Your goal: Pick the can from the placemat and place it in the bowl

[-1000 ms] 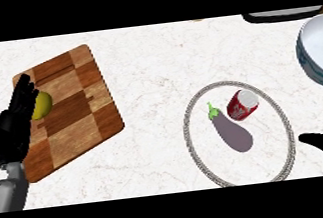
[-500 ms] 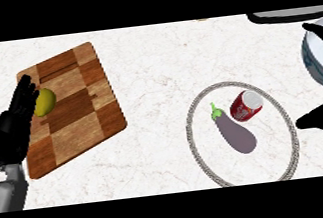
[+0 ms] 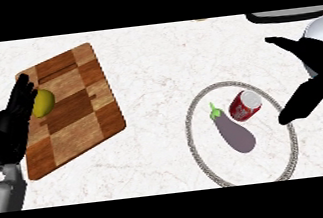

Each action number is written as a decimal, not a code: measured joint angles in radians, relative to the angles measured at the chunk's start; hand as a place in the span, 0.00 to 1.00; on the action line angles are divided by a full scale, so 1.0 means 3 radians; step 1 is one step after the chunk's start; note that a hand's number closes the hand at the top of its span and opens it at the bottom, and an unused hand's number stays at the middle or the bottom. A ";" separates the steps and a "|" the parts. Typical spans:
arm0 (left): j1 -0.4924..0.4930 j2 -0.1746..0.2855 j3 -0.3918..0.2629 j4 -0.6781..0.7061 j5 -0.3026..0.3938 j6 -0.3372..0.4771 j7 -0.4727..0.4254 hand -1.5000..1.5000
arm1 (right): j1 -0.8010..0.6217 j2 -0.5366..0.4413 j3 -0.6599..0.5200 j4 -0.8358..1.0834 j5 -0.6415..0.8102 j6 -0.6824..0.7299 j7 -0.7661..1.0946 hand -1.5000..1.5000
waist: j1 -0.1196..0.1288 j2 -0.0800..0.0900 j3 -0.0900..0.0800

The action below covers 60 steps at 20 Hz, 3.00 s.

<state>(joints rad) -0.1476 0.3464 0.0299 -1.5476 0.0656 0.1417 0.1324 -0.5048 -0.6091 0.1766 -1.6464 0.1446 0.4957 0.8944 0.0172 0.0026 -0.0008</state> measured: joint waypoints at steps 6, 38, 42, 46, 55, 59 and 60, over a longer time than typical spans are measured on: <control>-0.0024 -0.0032 0.0028 0.0027 -0.0022 -0.0013 0.0005 0.50 | -0.0069 0.0089 0.0188 0.0300 -0.0067 0.0191 0.0042 0.00 | -0.0025 -0.0004 0.0001; 0.0021 -0.0294 0.0256 -0.0044 -0.0280 -0.0206 0.0027 0.50 | 0.0258 0.0989 0.0226 0.0840 0.1672 0.0091 -0.0458 0.00 | -0.0050 -0.0011 0.0001; -0.0023 -0.0263 0.0344 0.0036 -0.0249 -0.0283 -0.0010 0.50 | 0.0213 0.1059 0.0112 0.1015 0.1698 0.0155 -0.0539 1.00 | -0.0050 -0.0014 -0.0004; -0.0028 -0.0230 0.0397 -0.0041 -0.0217 -0.0340 0.0080 0.50 | 0.0160 0.1133 0.0112 0.1215 0.1766 0.0099 -0.0806 1.00 | -0.0045 -0.0021 -0.0011; 0.0007 -0.0349 0.0355 -0.0042 -0.0329 -0.0306 0.0002 0.50 | -0.0026 0.1224 0.0018 0.1649 0.2029 -0.0200 -0.1264 1.00 | -0.0048 -0.0052 -0.0037; 0.0006 -0.0309 0.0411 0.0023 -0.0298 -0.0372 -0.0028 0.50 | -0.0068 0.1187 -0.0048 0.1718 0.2196 -0.0456 -0.1312 1.00 | -0.0047 -0.0047 -0.0032; -0.0021 -0.0308 0.0414 0.0038 -0.0301 -0.0372 -0.0022 0.50 | -0.0142 0.1198 -0.0092 0.1797 0.2224 -0.0514 -0.1282 1.00 | -0.0042 -0.0041 -0.0028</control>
<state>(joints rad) -0.1539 0.2540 0.1540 -1.5361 -0.0247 0.0300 0.1259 -0.5476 -0.2497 0.1489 -1.1073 0.8119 0.3415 0.5098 0.0044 -0.0096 -0.0092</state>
